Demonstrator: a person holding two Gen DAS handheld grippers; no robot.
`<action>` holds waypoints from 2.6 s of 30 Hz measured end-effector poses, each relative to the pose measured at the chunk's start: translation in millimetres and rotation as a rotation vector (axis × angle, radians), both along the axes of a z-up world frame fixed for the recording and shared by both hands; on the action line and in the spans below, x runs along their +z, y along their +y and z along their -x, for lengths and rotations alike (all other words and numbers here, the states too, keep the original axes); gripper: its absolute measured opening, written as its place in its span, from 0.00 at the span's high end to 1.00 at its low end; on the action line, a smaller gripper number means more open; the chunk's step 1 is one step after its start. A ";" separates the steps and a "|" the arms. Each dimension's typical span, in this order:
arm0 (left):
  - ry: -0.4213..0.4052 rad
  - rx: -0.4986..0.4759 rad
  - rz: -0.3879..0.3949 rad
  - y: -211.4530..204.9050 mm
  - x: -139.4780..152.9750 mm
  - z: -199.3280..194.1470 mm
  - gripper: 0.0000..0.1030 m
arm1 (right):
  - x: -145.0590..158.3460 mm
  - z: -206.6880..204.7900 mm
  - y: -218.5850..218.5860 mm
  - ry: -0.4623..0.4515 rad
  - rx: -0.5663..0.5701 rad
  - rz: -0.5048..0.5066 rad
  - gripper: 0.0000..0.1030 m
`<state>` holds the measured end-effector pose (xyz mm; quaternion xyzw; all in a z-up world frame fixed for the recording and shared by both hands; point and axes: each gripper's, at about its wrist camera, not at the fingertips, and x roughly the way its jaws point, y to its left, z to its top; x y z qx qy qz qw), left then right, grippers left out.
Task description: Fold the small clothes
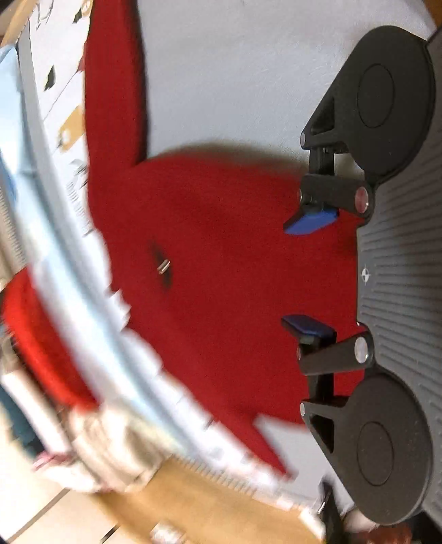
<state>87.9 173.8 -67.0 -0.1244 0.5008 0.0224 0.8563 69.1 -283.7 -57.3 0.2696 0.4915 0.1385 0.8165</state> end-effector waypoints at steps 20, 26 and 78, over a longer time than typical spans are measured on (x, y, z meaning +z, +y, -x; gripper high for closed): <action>0.003 -0.023 -0.005 -3.3 -2.4 -1.5 0.68 | -61.1 4.5 -27.7 0.276 -0.085 0.353 0.54; 0.000 -0.029 -0.003 0.1 -1.8 -1.3 0.68 | -71.8 -1.8 -9.5 0.268 -0.035 0.286 0.51; 0.258 -0.179 -0.215 -29.9 -78.4 6.3 0.89 | -74.4 23.1 -45.7 0.341 0.007 0.558 0.93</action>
